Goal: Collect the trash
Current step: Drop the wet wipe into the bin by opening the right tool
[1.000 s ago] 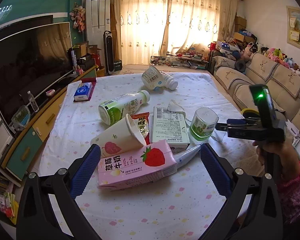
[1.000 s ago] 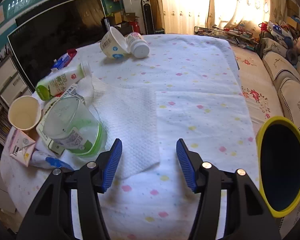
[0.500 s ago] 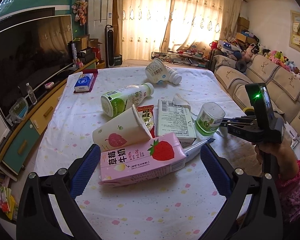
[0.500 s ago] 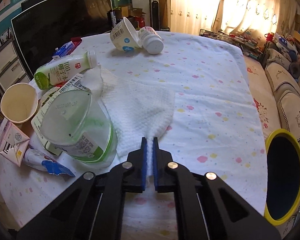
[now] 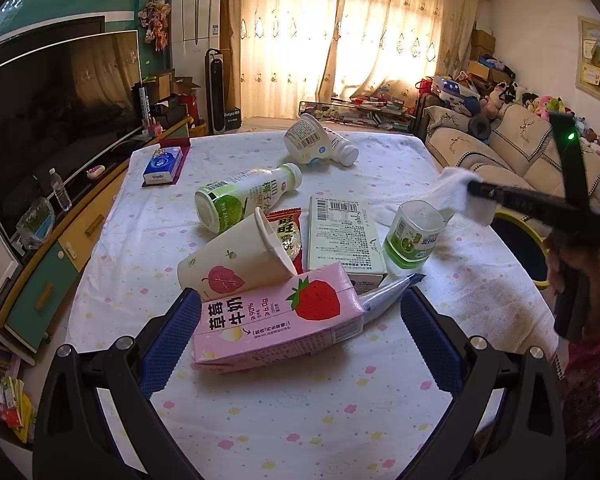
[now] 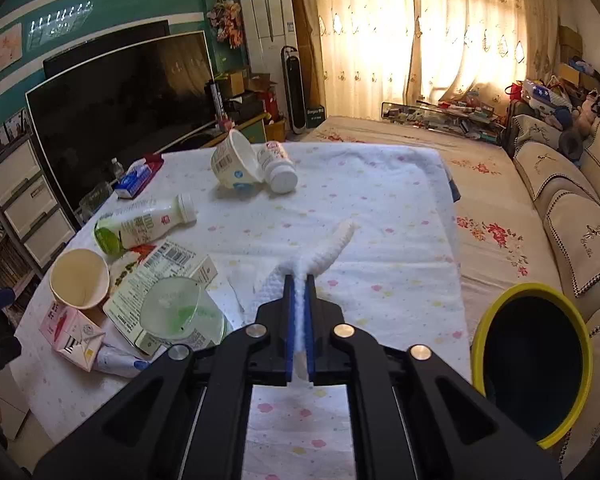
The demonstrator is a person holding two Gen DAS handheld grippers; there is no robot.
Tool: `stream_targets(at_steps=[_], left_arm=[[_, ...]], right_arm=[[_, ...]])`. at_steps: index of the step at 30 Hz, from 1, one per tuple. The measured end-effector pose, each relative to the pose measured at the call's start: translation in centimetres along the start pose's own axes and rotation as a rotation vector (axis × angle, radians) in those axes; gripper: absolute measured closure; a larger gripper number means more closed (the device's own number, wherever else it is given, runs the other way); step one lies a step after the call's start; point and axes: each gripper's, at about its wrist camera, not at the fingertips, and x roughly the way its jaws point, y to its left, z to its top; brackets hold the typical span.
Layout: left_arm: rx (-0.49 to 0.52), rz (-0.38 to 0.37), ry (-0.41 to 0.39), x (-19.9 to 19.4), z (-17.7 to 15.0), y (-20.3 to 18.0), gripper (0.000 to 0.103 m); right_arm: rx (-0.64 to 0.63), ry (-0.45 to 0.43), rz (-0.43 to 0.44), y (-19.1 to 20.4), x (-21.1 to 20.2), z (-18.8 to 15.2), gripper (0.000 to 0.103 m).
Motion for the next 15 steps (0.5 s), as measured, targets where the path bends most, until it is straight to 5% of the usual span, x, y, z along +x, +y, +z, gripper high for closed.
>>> stream_targets(at_steps=[9,15], left_arm=[[0.006,0.001,0.004,0.3,0.0,-0.1,0.005],[0.009,0.001,0.017,0.8,-0.1,-0.3,0.005]], right_arm=[[0.086,-0.134,-0.12,-5.5,-6.2,1.4,0.099],[0.169,-0.115,-0.271,-11.4,-7.1,0.3,0.099]])
